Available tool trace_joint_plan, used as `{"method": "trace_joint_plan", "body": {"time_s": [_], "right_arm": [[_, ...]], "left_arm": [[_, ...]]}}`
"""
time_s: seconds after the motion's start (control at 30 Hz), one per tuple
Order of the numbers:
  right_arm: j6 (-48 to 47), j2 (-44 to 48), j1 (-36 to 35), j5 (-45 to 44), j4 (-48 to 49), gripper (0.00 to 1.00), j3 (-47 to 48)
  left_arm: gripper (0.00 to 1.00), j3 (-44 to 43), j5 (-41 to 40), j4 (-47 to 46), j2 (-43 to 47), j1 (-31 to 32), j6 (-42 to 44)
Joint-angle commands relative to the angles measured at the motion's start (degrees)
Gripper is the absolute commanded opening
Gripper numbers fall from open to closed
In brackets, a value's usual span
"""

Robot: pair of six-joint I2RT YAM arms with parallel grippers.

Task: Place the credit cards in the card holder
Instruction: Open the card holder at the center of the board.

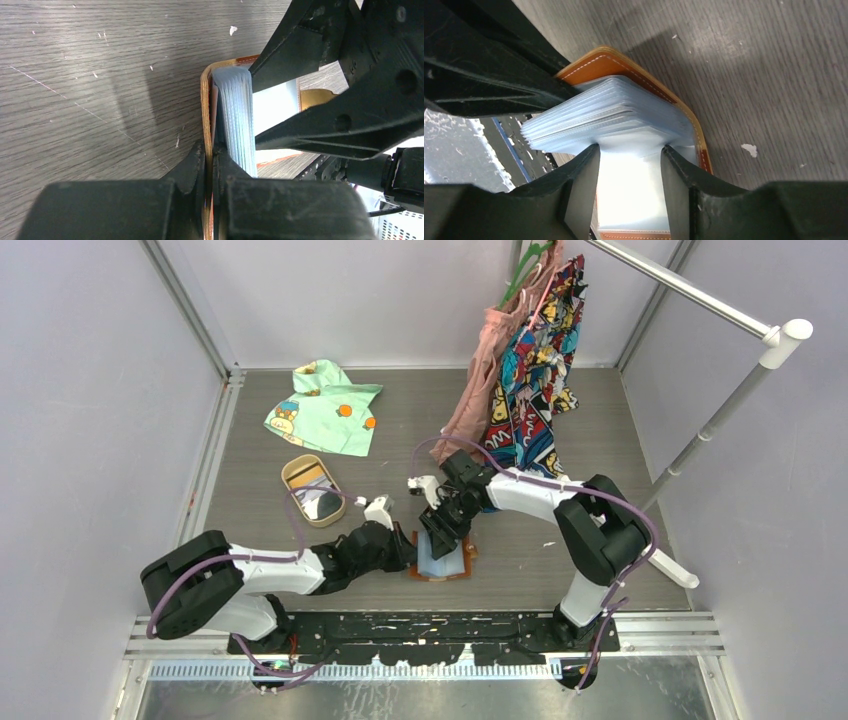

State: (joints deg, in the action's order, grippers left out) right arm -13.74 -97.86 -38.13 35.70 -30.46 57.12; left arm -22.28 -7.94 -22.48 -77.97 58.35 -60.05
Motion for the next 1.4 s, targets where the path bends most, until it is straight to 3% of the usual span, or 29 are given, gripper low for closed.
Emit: {"method": "trace_joint_plan", "body": {"time_s": [0.0, 0.2, 0.33, 0.43, 0.5, 0.9, 0.97, 1.37], "right_arm": [[0.94, 0.11, -0.27, -5.18, 1.59, 0.51, 2.69], [-1.79, 0.64, 1.52, -8.94, -1.18, 0.5, 3.58], [-6.74, 4.79, 3.77, 3.73, -4.34, 0.66, 3.12], [-10.03, 9.83, 2.77, 6.96, -0.86, 0.82, -1.49], [-11.71, 10.94, 1.63, 6.79, 0.14, 0.86, -2.69], [1.62, 5.51, -3.57, -0.84, 4.61, 0.91, 0.3], [3.26, 5.63, -4.01, -1.18, 4.79, 0.99, 0.61], [4.62, 5.04, -5.29, -3.15, 3.27, 1.0, 2.06]], "left_arm": [[0.0, -0.38, -1.69, -3.95, 1.2, 0.85, -1.18], [0.0, 1.08, -1.94, -4.41, 2.0, 0.87, -1.38], [0.0, 1.46, -2.84, -3.69, 3.33, 0.83, -1.58], [0.0, 0.92, -3.5, -2.31, 3.73, 0.91, -1.98], [0.0, 0.32, -3.99, -0.9, 3.64, 1.01, -2.86], [0.0, -1.96, -6.17, 1.47, 2.7, 2.56, -3.88], [0.0, -2.12, -6.59, 2.09, 3.04, 2.67, -3.77], [0.0, -2.57, -7.96, 3.92, 4.06, 3.05, -3.46]]}}
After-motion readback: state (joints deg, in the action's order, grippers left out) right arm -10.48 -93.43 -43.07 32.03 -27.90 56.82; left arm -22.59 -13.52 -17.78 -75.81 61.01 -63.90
